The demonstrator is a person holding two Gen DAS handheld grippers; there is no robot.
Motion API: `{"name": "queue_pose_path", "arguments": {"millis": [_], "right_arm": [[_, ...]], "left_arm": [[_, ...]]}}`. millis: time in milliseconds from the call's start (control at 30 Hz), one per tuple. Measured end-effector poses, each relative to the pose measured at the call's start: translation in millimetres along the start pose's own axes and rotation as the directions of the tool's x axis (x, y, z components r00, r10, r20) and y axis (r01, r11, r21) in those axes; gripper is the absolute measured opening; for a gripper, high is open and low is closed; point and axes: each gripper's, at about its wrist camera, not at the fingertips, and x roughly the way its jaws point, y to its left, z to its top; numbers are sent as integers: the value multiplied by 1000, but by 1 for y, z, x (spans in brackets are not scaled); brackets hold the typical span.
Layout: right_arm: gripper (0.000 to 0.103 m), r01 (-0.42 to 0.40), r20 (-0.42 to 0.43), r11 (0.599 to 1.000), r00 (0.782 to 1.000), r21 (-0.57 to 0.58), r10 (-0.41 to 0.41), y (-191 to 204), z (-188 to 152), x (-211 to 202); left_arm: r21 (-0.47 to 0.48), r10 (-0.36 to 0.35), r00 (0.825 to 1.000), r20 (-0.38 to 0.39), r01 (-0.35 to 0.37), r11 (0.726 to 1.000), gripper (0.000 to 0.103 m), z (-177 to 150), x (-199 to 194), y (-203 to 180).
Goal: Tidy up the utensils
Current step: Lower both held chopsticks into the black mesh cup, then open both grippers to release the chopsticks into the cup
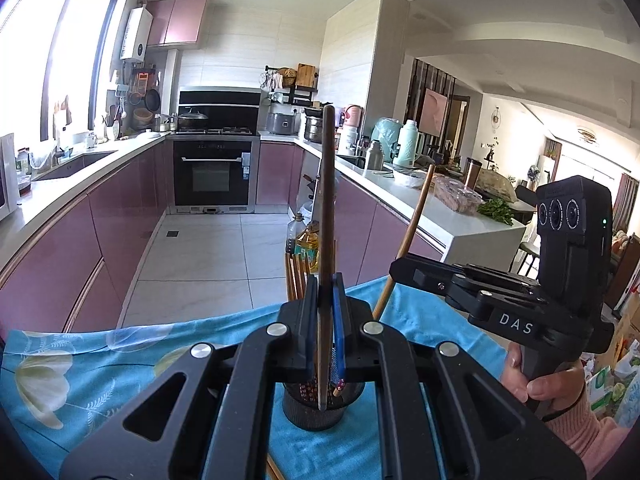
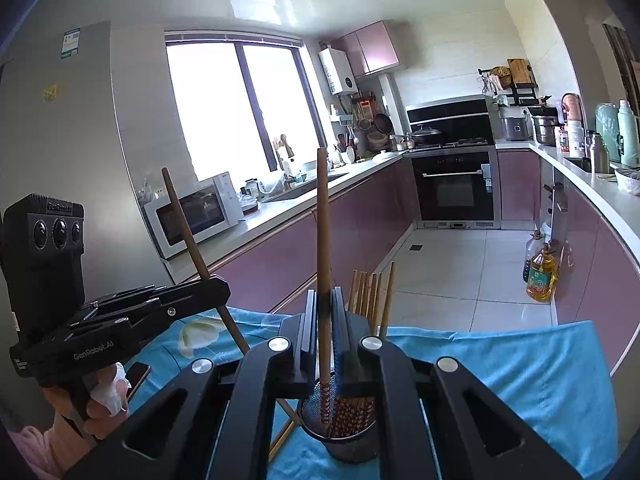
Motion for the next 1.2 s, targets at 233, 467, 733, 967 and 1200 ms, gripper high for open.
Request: {"name": "queue_pose_path", "arguments": {"millis": [233, 467, 733, 967, 1200], "right_arm": [[6, 21, -19, 1000, 1000, 19, -21, -7, -7, 7], [6, 34, -55, 999, 998, 22, -33, -8, -15, 19], [6, 41, -94, 999, 995, 26, -39, -11, -23, 25], [6, 45, -141, 999, 989, 22, -42, -15, -27, 29], [6, 50, -197, 998, 979, 29, -43, -20, -33, 41]], "left_arm": [[-3, 22, 1000, -4, -22, 1000, 8, 0, 8, -4], [4, 42, 997, -60, -42, 999, 8, -4, 27, -2], [11, 38, 992, -120, -37, 999, 8, -16, 38, 2], [35, 35, 984, -175, -30, 999, 8, -24, 46, 11], [44, 25, 978, -208, -16, 999, 8, -20, 58, 13]]}}
